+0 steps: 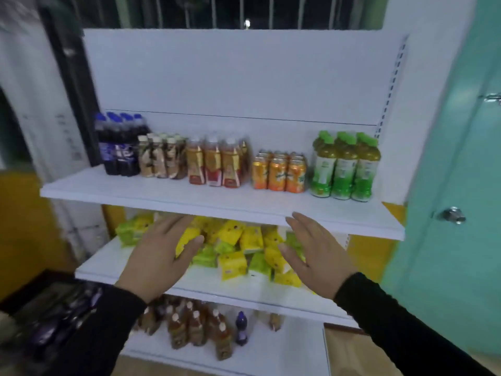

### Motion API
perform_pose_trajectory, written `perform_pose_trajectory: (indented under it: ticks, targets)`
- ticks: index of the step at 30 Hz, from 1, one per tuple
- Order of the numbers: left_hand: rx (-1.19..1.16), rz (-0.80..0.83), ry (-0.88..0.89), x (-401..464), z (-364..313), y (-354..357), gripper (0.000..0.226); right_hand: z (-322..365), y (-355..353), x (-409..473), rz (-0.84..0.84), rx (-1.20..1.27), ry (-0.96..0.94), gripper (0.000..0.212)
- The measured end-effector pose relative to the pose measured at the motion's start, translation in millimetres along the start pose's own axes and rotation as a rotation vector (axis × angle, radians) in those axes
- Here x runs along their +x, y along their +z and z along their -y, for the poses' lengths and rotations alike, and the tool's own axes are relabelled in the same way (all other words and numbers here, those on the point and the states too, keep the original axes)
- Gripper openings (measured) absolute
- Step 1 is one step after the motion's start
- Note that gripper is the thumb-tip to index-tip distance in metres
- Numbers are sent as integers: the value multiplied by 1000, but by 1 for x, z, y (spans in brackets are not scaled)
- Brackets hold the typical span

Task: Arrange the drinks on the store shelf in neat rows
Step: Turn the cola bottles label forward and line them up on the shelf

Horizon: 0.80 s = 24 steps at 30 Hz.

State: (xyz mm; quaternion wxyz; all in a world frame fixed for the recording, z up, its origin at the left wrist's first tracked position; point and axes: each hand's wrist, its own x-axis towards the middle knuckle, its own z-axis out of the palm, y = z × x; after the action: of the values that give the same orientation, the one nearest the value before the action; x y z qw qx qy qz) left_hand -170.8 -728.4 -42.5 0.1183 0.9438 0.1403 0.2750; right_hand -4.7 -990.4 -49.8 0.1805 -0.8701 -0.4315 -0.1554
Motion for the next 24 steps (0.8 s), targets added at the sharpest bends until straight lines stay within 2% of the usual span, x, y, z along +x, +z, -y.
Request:
perform_pose_trajectory:
  ticks: [4, 8, 10, 12, 14, 18, 21, 24]
  targets:
    - [72, -15, -128, -17, 90, -43, 71, 84, 46, 61, 58, 12, -98, 95]
    - [123, -30, -189, -21, 158, -80, 79, 149, 81, 109, 103, 59, -163, 99]
    - [137, -54, -211, -15, 186, -92, 72, 174, 97, 135, 99, 84, -187, 104]
    - [135, -72, -241, -6, 210, -99, 64, 192, 113, 163, 88, 94, -207, 98]
    - [144, -64, -253, 8, 234, -98, 65, 208, 128, 191, 101, 109, -230, 94]
    - [175, -60, -243, 43, 283, -93, 72, 231, 161, 252, 76, 122, -262, 99]
    - [215, -76, -263, 75, 317, -95, 63, 246, 186, 303, 69, 151, -282, 106]
    - [242, -87, -275, 108, 353, -99, 59, 264, 201, 357, 51, 170, -291, 99]
